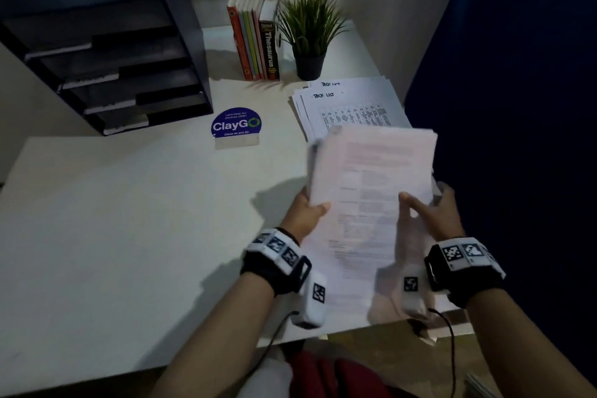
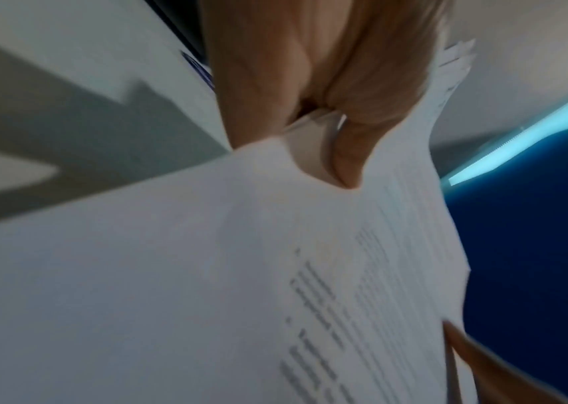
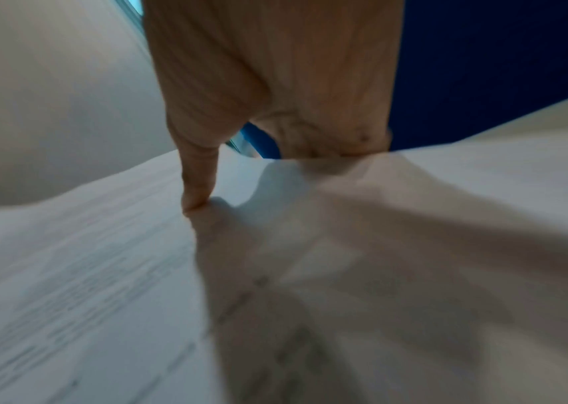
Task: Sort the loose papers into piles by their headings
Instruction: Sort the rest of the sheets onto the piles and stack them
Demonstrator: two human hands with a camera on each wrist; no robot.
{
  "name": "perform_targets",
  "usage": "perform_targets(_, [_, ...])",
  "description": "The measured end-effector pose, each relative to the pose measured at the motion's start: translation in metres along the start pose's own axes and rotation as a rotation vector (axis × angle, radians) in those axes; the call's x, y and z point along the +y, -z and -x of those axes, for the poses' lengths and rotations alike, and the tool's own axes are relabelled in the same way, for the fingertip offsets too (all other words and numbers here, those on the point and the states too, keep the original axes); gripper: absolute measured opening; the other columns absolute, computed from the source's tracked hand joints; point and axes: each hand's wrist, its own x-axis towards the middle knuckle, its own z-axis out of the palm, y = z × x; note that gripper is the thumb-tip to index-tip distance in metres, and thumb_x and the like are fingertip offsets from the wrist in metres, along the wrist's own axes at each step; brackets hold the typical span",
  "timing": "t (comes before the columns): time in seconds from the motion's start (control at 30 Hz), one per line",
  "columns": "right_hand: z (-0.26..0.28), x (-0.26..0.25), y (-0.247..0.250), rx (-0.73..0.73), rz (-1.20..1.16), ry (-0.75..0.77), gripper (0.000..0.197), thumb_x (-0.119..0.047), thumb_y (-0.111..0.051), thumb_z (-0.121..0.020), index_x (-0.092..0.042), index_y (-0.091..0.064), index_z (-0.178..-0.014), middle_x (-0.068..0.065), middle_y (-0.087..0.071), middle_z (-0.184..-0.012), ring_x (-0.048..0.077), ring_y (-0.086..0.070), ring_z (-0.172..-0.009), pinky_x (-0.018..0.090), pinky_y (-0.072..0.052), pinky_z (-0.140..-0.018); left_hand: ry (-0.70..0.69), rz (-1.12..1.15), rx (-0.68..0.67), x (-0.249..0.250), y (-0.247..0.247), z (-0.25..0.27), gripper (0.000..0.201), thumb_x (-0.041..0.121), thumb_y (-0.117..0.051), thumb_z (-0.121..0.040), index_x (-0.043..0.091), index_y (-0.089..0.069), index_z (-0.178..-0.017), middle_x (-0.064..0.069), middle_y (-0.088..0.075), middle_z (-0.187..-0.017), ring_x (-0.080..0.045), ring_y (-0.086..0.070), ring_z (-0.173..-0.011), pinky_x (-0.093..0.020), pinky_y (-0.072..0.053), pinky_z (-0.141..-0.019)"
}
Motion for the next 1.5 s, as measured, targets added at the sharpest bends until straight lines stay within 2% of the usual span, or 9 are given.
perform_targets(0.17, [0.02,-0.048,-0.043,-0.159,-0.252,0.23,0.018,-0.016,-0.065,-0.075,-0.002,-0.055,-0.079,0.013,-0.056,-0.078,0.019,-0.053,-0.075,0.035,-0.043,-0.068,-0.125,0.331,0.246,0.036,0.075,0.001,0.037,0.0,-0.059,-0.086,0.003,-0.049,-0.121,-0.016,-0.062,-0.113,-0.03,-0.06,-0.1,-0.043,-0.05,-0.09])
perform_targets(0.3, [0.051,-0.117,-0.074,-0.18,-0.351,0.483,0.018,-0.008,-0.049,-0.082,0.007,-0.05,-0.091,0.029,-0.055,-0.087,0.013,-0.051,-0.079,0.03,-0.043,-0.073,-0.471,0.281,0.493,0.088,0.128,0.012,0.028,0.0,-0.052,-0.09,0.01,-0.051,-0.116,-0.005,-0.059,-0.111,-0.015,-0.058,-0.099,-0.026,-0.047,-0.09])
perform_targets(0.37, [0.069,-0.15,-0.086,-0.196,-0.448,0.571,0.005,0.0,-0.044,-0.086,-0.002,-0.048,-0.088,0.014,-0.055,-0.083,0.003,-0.051,-0.077,0.021,-0.044,-0.072,-0.599,0.308,0.57,0.118,0.153,0.026,0.019,0.006,-0.054,-0.091,0.016,-0.053,-0.107,0.003,-0.06,-0.105,-0.006,-0.059,-0.093,-0.019,-0.046,-0.086])
perform_targets(0.67, [0.107,-0.162,-0.153,-0.282,-0.586,0.484,0.039,0.001,-0.055,-0.083,-0.017,-0.042,-0.115,-0.009,-0.056,-0.103,-0.002,-0.055,-0.094,0.019,-0.045,-0.084,-0.54,0.317,0.49,0.093,0.217,0.051,0.01,0.03,-0.072,-0.068,0.023,-0.067,-0.065,0.019,-0.064,-0.056,0.005,-0.059,-0.058,-0.016,-0.05,-0.063])
perform_targets(0.8, [0.107,-0.167,-0.178,-0.216,-0.521,0.448,0.031,0.005,-0.045,-0.089,-0.019,-0.045,-0.109,-0.01,-0.055,-0.096,0.005,-0.052,-0.09,0.031,-0.041,-0.085,-0.482,0.265,0.448,0.084,0.231,0.038,0.01,0.01,-0.064,-0.084,0.019,-0.064,-0.079,0.015,-0.069,-0.066,-0.002,-0.066,-0.068,-0.023,-0.055,-0.07])
perform_targets(0.97, [0.111,-0.194,-0.188,-0.136,-0.523,0.548,0.026,-0.008,-0.044,-0.08,-0.029,-0.043,-0.095,-0.009,-0.052,-0.094,0.005,-0.05,-0.088,0.032,-0.043,-0.084,-0.634,0.303,0.43,0.103,0.257,0.035,0.007,0.022,-0.065,-0.081,0.017,-0.064,-0.087,0.011,-0.071,-0.076,-0.007,-0.067,-0.076,-0.025,-0.054,-0.07])
perform_targets(1.17, [0.118,-0.201,-0.202,-0.151,-0.693,0.55,0.037,0.009,-0.049,-0.083,-0.021,-0.042,-0.104,-0.006,-0.052,-0.1,0.0,-0.052,-0.091,0.01,-0.043,-0.076,-0.699,0.331,0.366,0.099,0.284,0.034,0.056,0.065,-0.073,-0.054,0.016,-0.056,-0.076,0.011,-0.061,-0.071,-0.003,-0.056,-0.067,-0.016,-0.045,-0.065])
perform_targets(1.3, [0.113,-0.193,-0.225,-0.083,-0.652,0.409,0.039,0.017,-0.043,-0.08,-0.016,-0.055,-0.097,-0.015,-0.061,-0.084,-0.007,-0.055,-0.076,0.01,-0.042,-0.069,-0.508,0.278,0.319,0.079,0.285,0.025,0.018,0.026,-0.071,-0.077,0.013,-0.063,-0.085,0.009,-0.069,-0.074,-0.004,-0.065,-0.07,-0.026,-0.051,-0.07])
perform_targets(1.5, [0.114,-0.214,-0.225,-0.011,-0.755,0.521,0.042,0.019,-0.036,-0.077,-0.019,-0.052,-0.084,-0.023,-0.059,-0.067,-0.007,-0.052,-0.07,0.008,-0.042,-0.067,-0.599,0.333,0.224,0.098,0.308,0.019,0.03,0.038,-0.073,-0.073,0.016,-0.061,-0.089,0.009,-0.071,-0.078,-0.007,-0.066,-0.076,-0.024,-0.054,-0.071])
